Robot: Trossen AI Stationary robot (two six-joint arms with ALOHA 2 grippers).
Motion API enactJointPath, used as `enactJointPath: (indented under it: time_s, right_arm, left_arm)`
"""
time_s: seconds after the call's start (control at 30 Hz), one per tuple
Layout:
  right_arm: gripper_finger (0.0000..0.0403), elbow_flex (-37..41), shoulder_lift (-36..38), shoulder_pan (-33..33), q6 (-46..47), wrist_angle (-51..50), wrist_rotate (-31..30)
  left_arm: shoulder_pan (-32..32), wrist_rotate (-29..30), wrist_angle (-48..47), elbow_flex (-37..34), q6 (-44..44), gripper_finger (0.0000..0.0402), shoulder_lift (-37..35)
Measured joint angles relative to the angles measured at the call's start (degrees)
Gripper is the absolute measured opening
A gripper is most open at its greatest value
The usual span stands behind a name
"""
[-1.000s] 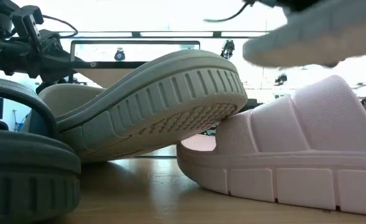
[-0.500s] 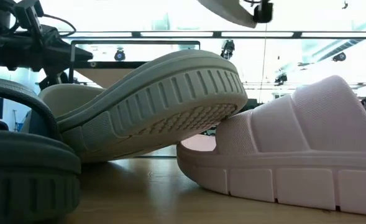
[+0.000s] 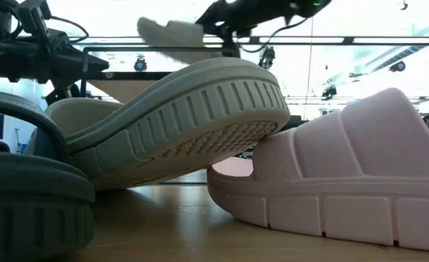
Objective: Pick and place slides into the shelf
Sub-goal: Put the left gray slide on the shelf
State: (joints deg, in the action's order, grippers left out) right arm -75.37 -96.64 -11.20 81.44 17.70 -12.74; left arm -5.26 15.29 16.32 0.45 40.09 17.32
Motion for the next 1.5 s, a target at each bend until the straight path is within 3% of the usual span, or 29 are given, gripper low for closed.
enactJointPath:
  time_s: [0.23, 0.47, 0.93, 1.27, 1.5]
  right_arm:
    - [0.0022, -12.74, -6.16, -0.57, 5.56, -24.57, -10.58]
    - [0.0022, -15.77, -9.51, -2.31, 5.98, -24.35, -17.0]
    - [0.0023, -21.21, -17.61, -1.81, 8.75, -24.97, -15.99]
    - [0.0023, -21.36, -18.4, -1.95, 6.15, -28.59, -15.28]
    - [0.0033, -21.21, -18.47, -2.7, 5.53, -29.01, -11.06]
  left_arm:
    - [0.0, -1.69, -0.08, 0.02, 0.0, 0.0, 0.07]
    - [-0.02, -1.97, -0.23, 0.02, 0.0, 0.0, 0.13]
    - [-0.01, -1.97, 0.04, 0.02, 0.0, 0.0, 0.14]
    - [0.0, -1.97, -0.11, 0.02, 0.0, 0.0, 0.09]
    - [0.0, -1.97, -0.1, 0.01, 0.0, 0.0, 0.15]
